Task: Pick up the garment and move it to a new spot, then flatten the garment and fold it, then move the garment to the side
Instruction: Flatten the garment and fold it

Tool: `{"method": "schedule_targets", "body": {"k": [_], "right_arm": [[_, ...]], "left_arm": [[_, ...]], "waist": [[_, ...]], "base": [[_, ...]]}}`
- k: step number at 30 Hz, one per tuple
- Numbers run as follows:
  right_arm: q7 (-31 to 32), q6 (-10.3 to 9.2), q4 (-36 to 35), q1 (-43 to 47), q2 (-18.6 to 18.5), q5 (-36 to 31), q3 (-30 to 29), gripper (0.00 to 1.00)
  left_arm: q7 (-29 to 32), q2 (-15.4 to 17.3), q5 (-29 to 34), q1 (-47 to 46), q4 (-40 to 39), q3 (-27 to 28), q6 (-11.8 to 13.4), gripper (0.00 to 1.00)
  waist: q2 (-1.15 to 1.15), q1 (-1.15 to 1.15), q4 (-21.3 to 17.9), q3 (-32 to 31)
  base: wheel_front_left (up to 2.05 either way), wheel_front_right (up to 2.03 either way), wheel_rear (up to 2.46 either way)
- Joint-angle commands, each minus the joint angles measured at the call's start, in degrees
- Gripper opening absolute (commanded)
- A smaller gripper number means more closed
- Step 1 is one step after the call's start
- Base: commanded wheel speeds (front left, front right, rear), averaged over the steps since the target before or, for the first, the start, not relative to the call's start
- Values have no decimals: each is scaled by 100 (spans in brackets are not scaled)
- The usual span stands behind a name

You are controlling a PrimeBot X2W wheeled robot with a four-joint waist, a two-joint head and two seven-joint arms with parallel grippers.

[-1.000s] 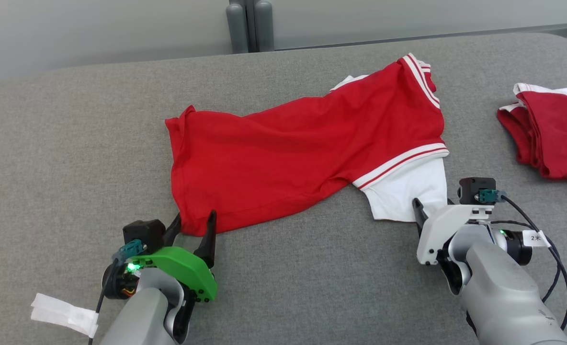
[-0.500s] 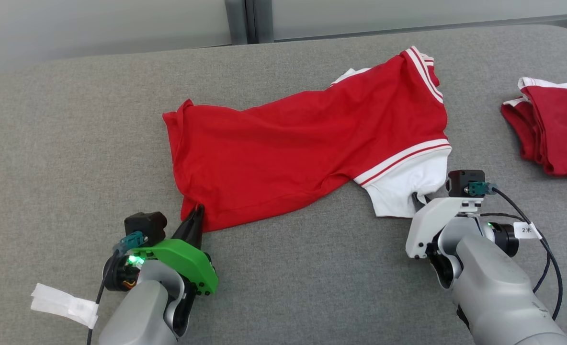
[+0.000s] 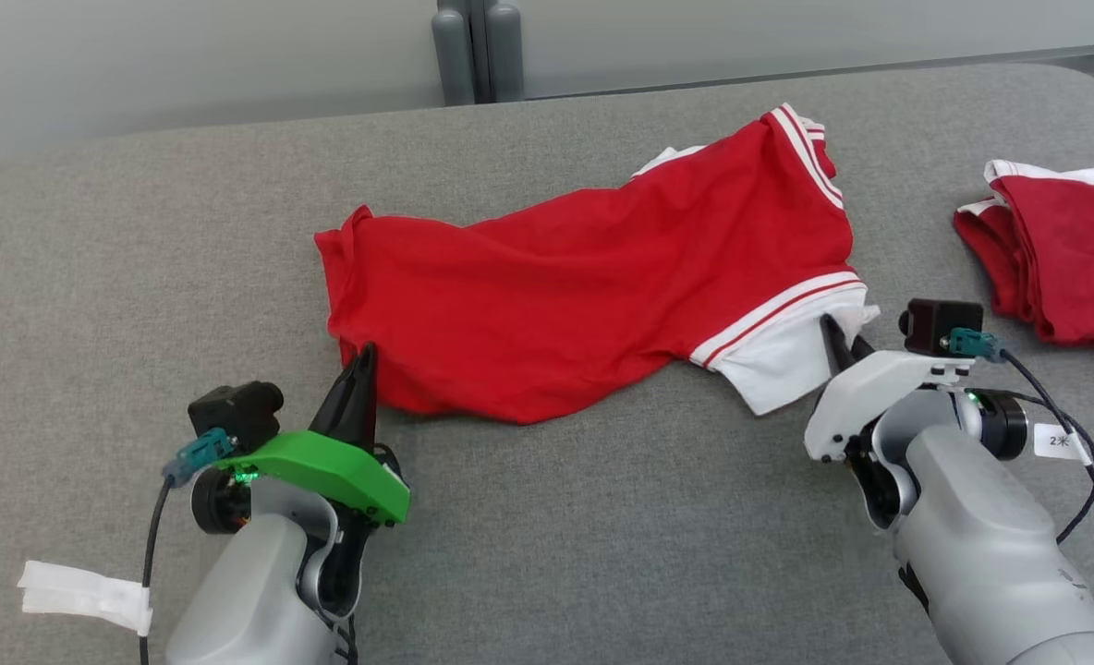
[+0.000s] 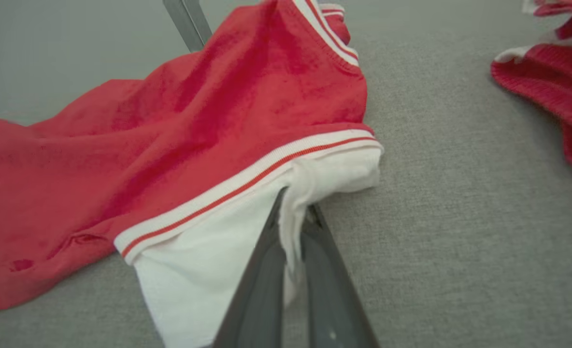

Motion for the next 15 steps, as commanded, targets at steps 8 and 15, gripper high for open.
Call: {"method": "schedule_targets", "body": {"k": [8,15], "right_arm": [[-329,-2,-1363,-91,-279,422,62,0],[-211,-2,-2747,-287,-613,612,45,0]], "left_arm": [[-37,95,-1344,71,-1474,95,-17,0],[227,213,-2695,-294,-2484,208,-17,0]], "waist": [[0,0,-95,-110],[0,0,-240,-31]], "base": [[0,0,0],[0,0,0]]}}
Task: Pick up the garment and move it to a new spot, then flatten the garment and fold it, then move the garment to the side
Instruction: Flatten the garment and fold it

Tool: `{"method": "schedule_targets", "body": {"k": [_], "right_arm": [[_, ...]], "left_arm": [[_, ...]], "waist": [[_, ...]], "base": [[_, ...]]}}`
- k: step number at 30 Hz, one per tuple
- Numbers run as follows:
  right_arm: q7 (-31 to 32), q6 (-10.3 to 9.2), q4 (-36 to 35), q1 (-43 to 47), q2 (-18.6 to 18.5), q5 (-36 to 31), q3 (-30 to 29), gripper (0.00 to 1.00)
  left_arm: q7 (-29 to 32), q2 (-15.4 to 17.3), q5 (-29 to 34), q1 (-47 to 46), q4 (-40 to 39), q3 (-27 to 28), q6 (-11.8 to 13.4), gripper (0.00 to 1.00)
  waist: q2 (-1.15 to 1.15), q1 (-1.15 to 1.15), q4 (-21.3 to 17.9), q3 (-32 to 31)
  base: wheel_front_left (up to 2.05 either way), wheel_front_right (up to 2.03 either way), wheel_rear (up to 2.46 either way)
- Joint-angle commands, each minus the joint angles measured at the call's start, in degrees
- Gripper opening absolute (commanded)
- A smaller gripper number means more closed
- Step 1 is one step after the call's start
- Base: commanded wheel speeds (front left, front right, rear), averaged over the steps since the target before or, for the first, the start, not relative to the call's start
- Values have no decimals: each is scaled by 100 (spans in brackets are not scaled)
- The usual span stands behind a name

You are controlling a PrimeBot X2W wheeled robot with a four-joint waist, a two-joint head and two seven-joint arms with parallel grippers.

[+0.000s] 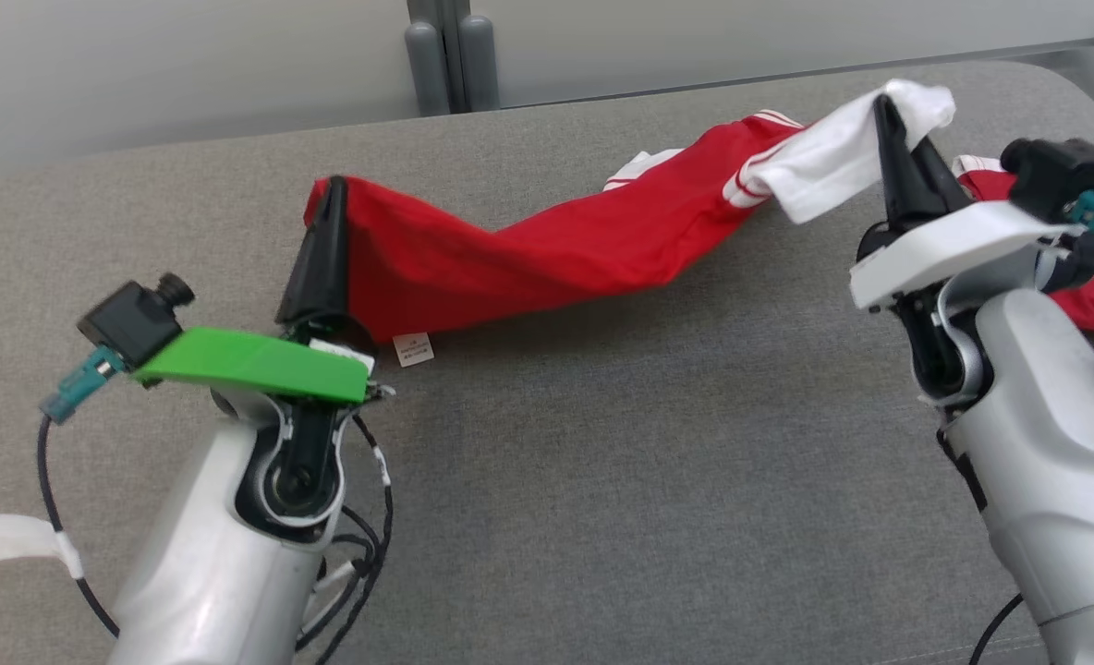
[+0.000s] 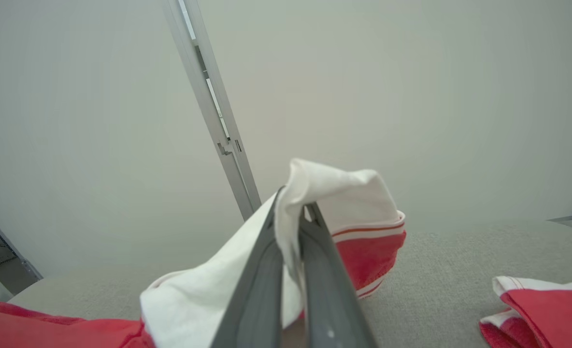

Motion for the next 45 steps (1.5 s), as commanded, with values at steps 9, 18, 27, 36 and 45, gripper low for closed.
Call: {"method": "schedule_targets", "body": {"k": [9,18,27,36,45], "right_arm": [[945,-1,-1258,-842,-243,105,-224,0],[1557,-1,-2191,-1578,-206,141,-636,0],[1927,-1,-2316,-2360,48,181,-1114,0],[982,0,-705,-3419,822,86,-1989,0],[-242,-1,-828,-4671,929,108,-1747,0]], "left_arm": [[645,473,-697,-1233,-268,371,12,0],[1088,646,-1043,-2239,-819,693,348,0],[1278,788,-777,-3160,-1071,699,824,0],[287,1082,488,-4072,-253,593,585,0],[-187,800,867,-4947,-58,536,66,0]], "waist": [[0,0,-324,333],[0,0,-478,625],[0,0,-602,1223],[0,0,-775,1996],[0,0,-612,2270]], "base": [[0,0,0],[0,0,0],[0,0,0],[0,0,0],[0,0,0]]}}
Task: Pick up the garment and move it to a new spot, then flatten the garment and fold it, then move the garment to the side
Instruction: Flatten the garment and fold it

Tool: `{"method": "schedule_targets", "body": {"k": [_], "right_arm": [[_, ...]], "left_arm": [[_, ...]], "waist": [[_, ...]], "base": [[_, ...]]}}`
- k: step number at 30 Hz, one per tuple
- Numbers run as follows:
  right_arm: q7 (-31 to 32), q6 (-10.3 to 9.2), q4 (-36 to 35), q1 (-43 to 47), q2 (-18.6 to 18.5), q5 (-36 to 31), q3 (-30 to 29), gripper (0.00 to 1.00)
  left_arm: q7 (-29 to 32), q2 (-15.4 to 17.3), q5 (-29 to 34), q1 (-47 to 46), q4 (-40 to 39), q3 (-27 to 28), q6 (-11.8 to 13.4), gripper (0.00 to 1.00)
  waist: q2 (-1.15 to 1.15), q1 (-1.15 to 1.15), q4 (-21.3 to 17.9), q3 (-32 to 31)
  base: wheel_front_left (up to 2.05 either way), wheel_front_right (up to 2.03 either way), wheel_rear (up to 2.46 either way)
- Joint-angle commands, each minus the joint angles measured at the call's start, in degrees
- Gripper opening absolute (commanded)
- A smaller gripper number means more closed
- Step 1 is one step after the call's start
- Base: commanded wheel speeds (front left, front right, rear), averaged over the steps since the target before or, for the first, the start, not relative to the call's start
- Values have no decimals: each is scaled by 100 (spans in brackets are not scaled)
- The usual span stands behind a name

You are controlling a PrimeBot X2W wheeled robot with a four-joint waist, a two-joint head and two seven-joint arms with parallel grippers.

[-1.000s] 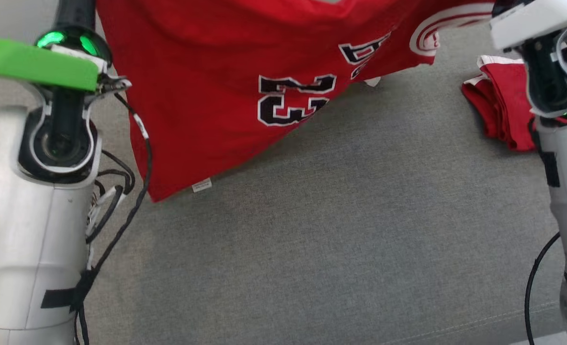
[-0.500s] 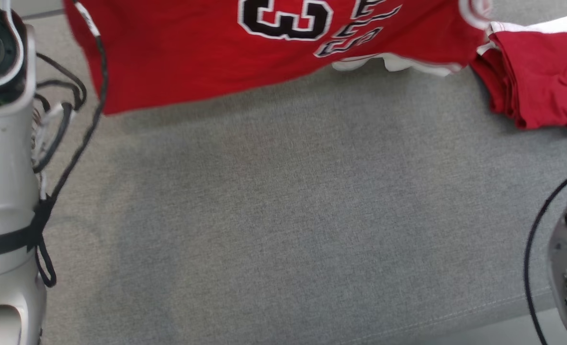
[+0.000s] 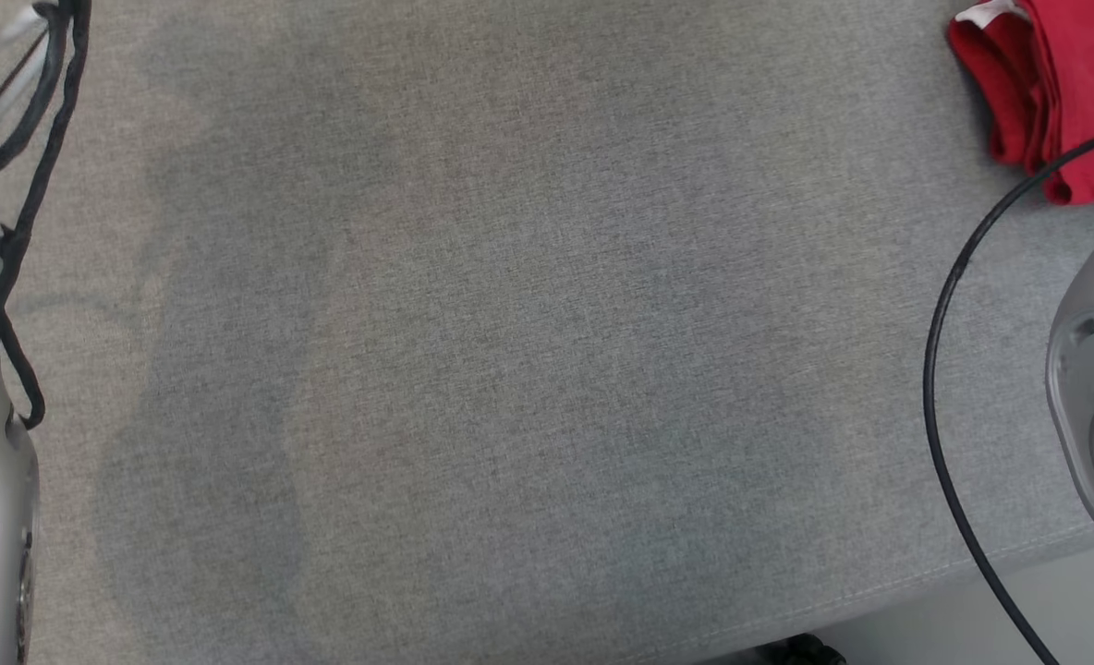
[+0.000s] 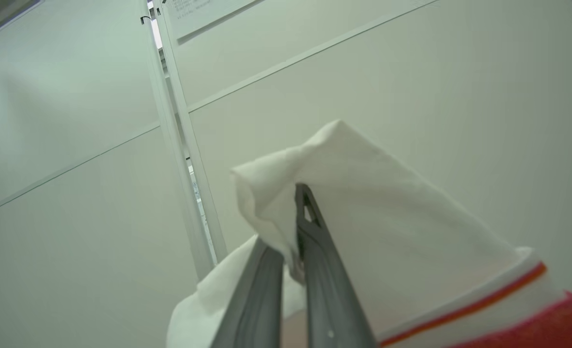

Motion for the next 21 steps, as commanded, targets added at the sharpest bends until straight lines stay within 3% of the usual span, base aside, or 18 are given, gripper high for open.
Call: {"method": "schedule_targets", "body": {"k": [1,3,10,15,21], "right_arm": [[-36,-1,-71,51,0,65,87,0],[-41,0,-121,245,0,41,302,0],[305,0,-61,1533,-603,176,1455,0],[1388,-1,-609,2816,-1423,555,2228,0],[2872,-1,-1492,4459,-2102,969,2121,0]], "left_arm": [[-46,29,76,4,-22,4,-62,0],[-59,88,125,204,-31,-31,-93,0],[-96,100,36,1615,-52,-295,-119,0],[-93,-13,-240,2848,-153,-342,-122,0],[-94,154,-913,4220,-238,-610,-122,0]], "waist": [[0,-2,87,106],[0,-2,120,132],[0,-2,306,-11],[0,-2,437,-322],[0,-2,498,-845]], "base": [[0,0,0],[0,0,0],[0,0,0],[0,0,0],[0,0,0]]}}
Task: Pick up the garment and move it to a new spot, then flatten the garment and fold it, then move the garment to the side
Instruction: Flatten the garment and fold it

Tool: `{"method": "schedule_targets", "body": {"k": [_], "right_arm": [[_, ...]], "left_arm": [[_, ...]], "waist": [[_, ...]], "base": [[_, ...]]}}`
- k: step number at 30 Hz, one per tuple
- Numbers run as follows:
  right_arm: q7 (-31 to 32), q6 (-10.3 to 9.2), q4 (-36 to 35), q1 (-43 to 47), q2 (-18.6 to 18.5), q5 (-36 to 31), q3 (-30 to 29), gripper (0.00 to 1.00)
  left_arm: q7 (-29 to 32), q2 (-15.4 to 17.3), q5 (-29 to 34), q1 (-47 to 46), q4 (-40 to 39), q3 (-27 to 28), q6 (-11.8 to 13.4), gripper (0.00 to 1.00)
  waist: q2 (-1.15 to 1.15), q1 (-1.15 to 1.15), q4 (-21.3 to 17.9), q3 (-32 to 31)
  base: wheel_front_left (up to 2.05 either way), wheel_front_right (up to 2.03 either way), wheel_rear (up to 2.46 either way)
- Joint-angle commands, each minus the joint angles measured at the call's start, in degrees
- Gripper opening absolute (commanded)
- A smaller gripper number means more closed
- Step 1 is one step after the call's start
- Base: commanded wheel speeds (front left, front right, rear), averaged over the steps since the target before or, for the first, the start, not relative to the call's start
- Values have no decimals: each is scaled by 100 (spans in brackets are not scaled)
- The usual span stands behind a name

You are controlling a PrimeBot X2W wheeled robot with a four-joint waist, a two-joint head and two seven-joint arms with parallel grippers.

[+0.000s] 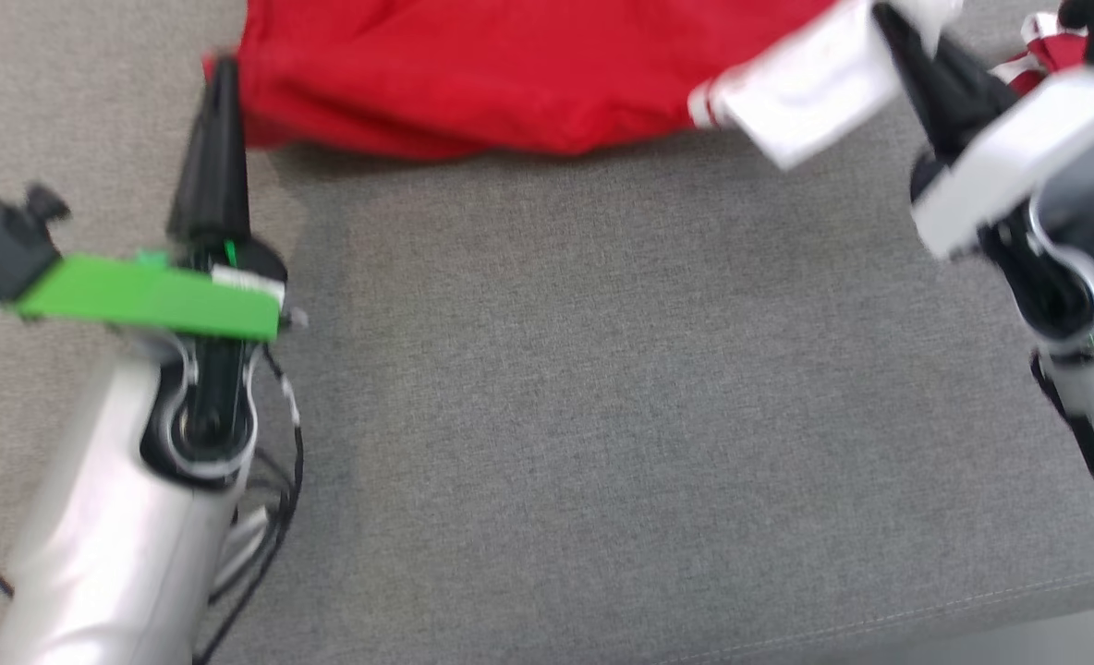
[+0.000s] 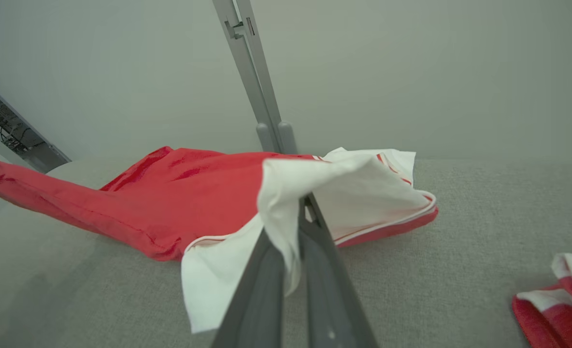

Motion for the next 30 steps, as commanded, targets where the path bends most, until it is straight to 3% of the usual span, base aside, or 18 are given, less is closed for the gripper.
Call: {"method": "schedule_targets", "body": {"k": [1,5,15,21,30], "right_arm": [[286,-1,-197,456,-102,34,-137,0],[944,-1,-618,1636,-95,49,-459,0],[1815,-1,-1241,3691,442,-258,-1494,0],[2486,-1,-1728,4527,710,-687,-2085,0],[3404,-1,-2141,5174,949,-987,-2392,0]], "left_arm": [[-13,117,-210,345,-47,-52,-30,0],[19,289,-664,1198,-151,-223,-30,0],[-6,355,-1255,2621,-415,-396,-30,0],[-6,471,-1375,3137,-476,-544,-31,0],[222,670,-1497,3647,-389,-819,-31,0]], "waist": [[0,0,95,-407],[0,0,128,-721],[0,0,294,-1310],[0,0,348,-1469],[0,0,285,-1568]], "base": [[0,0,0],[0,0,0],[0,0,0],[0,0,0],[0,0,0]]}}
